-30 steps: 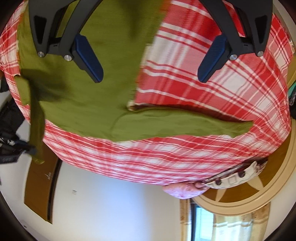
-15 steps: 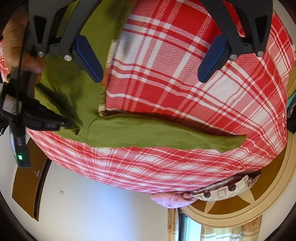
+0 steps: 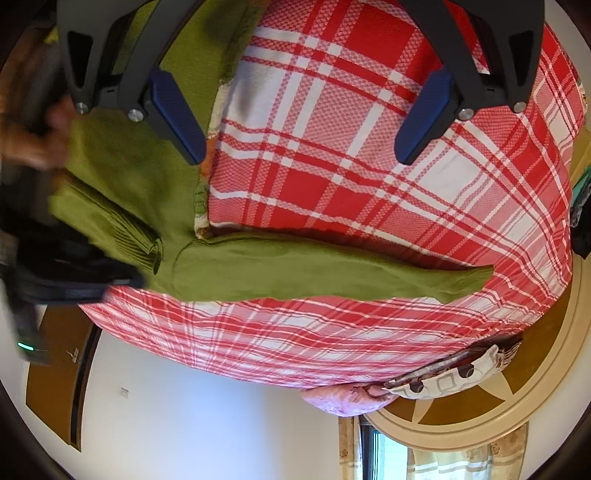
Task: Fold small clothes
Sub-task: 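Lift the cuff with the right tool and lay the sleeve across the sweater body, then open the right tool and release the cuff on the sweater body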
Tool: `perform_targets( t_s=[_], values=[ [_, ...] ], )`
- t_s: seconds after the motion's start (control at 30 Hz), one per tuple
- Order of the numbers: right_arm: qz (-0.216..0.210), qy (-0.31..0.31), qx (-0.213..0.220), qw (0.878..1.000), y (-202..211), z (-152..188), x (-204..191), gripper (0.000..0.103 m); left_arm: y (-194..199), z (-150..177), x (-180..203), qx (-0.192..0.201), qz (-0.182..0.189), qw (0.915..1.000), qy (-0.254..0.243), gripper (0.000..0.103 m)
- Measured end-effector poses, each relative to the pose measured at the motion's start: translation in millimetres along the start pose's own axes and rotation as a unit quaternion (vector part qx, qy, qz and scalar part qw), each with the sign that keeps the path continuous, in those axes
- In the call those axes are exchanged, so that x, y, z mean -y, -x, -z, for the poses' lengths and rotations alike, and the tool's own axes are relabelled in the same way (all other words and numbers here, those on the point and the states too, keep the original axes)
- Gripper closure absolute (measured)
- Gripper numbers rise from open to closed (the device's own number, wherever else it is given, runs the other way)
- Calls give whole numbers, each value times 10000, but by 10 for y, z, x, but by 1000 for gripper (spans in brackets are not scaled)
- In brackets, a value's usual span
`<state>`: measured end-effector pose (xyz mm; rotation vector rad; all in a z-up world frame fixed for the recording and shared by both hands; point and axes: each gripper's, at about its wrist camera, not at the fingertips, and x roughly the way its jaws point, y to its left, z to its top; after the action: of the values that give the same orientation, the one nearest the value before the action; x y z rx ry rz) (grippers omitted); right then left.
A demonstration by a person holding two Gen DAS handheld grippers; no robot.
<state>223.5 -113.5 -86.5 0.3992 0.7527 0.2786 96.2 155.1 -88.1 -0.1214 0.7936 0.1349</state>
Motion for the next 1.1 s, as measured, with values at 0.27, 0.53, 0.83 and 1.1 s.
perform_targets(
  t_s=[0.27,0.53,0.83,1.1],
  values=[
    [1202,-721,-121,9900,424,309,952,96,58,5,95,40,44,10000,0,0],
    [371,-311,-376,9981,463,494,766,96,127,17,421,6,198,9993,-307,0],
    [-5,-76,-150,9999,526,311,492,96,60,-14,496,-46,91,9993,-349,0],
    [43,188,-559,9983,-198,387,-27,96,99,-168,50,231,-411,9988,-138,0]
  ],
)
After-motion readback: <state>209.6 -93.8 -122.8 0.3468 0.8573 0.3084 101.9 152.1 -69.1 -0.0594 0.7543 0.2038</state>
